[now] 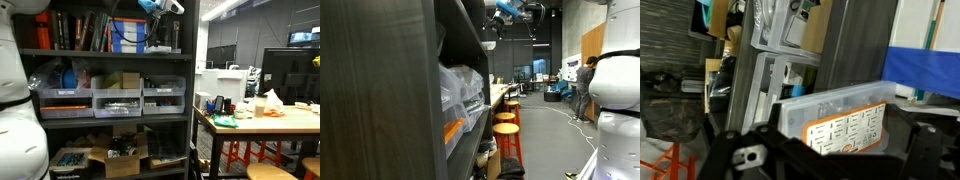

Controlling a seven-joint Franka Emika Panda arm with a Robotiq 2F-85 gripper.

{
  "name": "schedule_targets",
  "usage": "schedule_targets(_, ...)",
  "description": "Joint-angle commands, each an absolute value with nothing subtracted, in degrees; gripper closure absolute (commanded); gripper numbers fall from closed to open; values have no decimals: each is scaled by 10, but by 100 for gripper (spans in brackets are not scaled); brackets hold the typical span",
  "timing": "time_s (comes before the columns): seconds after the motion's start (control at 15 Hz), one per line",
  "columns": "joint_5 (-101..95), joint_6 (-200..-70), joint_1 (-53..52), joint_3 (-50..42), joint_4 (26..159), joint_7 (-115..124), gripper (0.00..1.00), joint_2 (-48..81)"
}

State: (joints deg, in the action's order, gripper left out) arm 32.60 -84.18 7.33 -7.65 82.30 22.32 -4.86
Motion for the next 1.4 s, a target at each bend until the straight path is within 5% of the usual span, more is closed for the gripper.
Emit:
schedule_targets(0.0,402,-874,66,-79,856,158,0,-70)
schedule_targets(1.33,572,-862,103,-127,973,44,0,-118)
